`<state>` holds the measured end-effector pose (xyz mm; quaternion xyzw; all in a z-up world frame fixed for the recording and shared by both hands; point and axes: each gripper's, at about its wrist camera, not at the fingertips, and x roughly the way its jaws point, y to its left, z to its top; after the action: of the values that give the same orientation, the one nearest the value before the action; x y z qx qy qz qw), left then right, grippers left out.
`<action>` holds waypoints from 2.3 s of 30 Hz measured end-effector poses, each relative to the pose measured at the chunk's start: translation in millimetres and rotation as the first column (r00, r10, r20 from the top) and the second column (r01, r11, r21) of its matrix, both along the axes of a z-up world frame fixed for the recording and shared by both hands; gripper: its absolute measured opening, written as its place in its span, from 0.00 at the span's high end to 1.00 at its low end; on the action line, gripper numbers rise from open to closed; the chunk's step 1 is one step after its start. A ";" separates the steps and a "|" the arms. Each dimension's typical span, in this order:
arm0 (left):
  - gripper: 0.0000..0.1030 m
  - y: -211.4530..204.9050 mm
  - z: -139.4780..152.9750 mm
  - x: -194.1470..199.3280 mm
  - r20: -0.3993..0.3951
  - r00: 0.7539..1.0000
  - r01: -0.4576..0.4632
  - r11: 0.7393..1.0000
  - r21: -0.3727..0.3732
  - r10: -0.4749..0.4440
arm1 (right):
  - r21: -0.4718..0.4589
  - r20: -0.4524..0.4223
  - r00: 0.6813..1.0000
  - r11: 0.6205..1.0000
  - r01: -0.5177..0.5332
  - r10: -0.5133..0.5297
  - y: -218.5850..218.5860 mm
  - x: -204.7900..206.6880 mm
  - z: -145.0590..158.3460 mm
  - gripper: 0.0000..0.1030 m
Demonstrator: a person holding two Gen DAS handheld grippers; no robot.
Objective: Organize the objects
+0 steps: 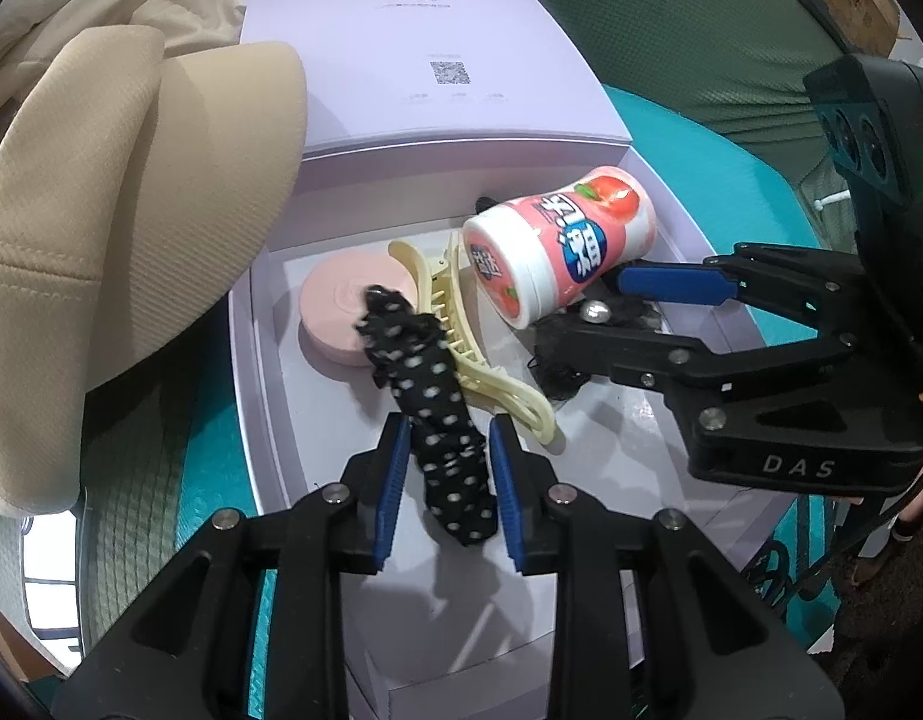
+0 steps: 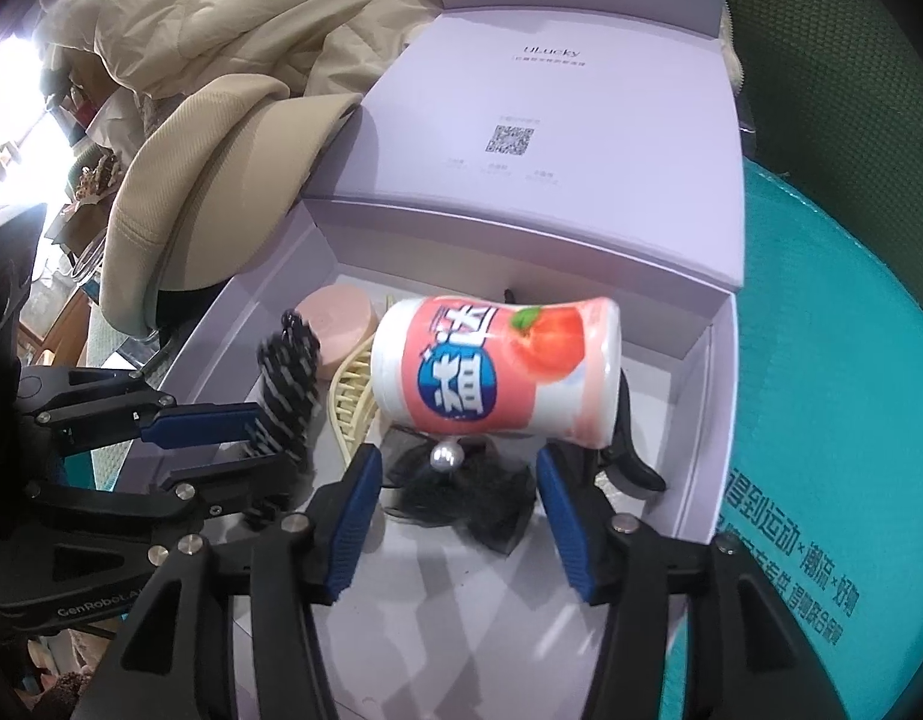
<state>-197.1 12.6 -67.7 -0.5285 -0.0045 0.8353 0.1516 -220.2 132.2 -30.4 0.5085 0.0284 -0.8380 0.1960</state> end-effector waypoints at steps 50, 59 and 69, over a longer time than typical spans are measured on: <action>0.27 -16.9 86.0 57.2 -0.223 0.973 -0.056 0.998 0.003 0.055 | 0.020 -0.231 0.969 0.996 0.091 -0.084 23.0 78.9 101.1 0.24; 0.26 -17.6 93.2 73.8 -0.239 0.969 -0.067 0.998 -0.009 0.063 | 0.021 -0.247 0.965 0.995 0.093 -0.085 26.6 93.5 108.1 0.24; 0.26 -18.6 97.5 90.7 -0.252 0.966 -0.068 0.998 -0.011 0.063 | 0.019 -0.247 0.966 0.996 0.086 -0.079 26.8 109.3 110.2 0.24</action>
<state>-106.4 -6.0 29.8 -0.4193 0.0053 0.9001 0.1181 -110.9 159.0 79.8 0.4044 0.0437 -0.9014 0.1482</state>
